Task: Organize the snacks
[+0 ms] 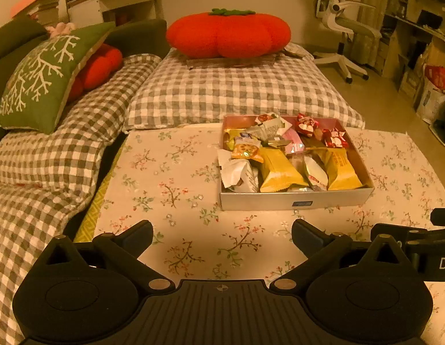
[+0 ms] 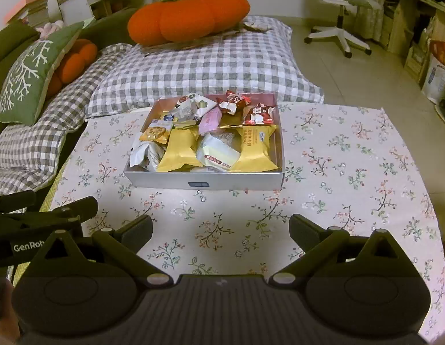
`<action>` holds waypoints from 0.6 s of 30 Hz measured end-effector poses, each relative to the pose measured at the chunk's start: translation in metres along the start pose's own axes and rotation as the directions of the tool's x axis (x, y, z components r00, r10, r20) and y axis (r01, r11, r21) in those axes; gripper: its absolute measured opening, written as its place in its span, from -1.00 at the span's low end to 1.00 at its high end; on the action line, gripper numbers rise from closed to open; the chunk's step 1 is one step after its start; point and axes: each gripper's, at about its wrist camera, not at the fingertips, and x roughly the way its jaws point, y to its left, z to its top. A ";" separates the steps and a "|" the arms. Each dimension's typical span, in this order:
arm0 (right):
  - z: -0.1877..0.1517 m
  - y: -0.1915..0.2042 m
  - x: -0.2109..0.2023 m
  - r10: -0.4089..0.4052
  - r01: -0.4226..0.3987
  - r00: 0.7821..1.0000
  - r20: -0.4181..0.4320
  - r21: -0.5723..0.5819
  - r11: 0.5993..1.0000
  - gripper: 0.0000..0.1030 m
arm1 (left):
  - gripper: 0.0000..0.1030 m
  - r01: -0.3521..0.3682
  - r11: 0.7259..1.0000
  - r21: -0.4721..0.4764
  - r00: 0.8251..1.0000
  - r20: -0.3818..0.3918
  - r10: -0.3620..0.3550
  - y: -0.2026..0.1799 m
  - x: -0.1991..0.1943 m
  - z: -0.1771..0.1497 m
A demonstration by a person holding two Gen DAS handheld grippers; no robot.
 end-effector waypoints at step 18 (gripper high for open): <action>0.000 0.001 0.000 -0.004 0.004 1.000 0.003 -0.006 1.000 0.97 | 1.00 0.013 1.000 0.014 1.000 0.004 -0.013 -0.002 -0.001 -0.002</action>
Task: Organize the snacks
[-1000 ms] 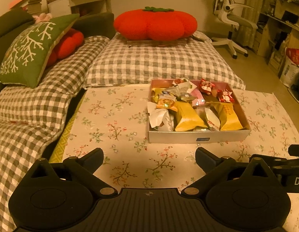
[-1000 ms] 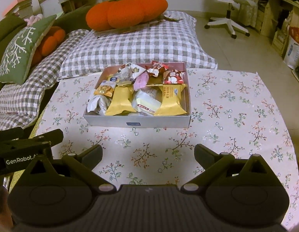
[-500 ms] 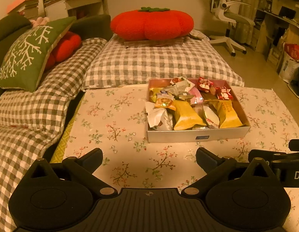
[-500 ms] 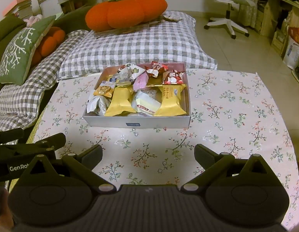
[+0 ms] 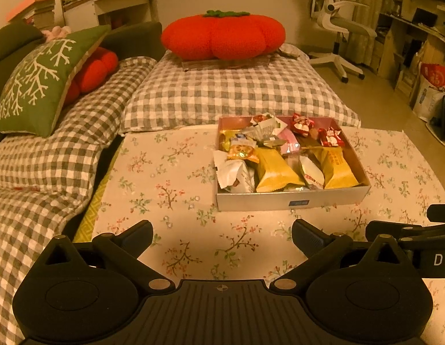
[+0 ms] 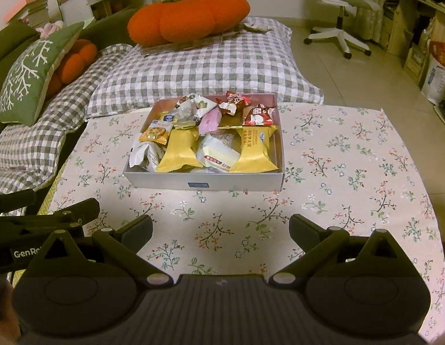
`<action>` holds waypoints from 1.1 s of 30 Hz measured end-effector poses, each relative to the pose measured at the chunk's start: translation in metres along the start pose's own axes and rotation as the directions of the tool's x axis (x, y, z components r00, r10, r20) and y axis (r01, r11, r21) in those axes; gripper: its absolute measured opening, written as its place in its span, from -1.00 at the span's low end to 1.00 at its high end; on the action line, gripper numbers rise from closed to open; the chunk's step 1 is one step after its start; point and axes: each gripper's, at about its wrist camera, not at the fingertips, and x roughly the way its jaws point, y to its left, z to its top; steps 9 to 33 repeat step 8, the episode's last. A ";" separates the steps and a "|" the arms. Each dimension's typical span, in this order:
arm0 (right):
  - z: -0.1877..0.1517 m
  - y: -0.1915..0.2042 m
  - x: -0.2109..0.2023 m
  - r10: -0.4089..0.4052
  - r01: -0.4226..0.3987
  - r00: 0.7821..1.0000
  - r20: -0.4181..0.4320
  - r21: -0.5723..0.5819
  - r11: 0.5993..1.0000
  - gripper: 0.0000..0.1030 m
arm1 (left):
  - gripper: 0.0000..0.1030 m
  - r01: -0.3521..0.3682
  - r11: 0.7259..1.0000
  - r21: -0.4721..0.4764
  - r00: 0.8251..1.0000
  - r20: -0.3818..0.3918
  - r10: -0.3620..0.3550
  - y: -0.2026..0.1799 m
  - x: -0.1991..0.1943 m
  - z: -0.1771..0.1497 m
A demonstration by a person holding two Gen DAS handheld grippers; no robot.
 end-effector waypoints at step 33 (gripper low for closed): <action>0.000 -0.001 0.000 0.000 0.000 1.000 0.001 -0.001 1.000 0.97 | 1.00 0.002 1.000 -0.001 1.000 -0.004 -0.002 0.000 0.001 0.000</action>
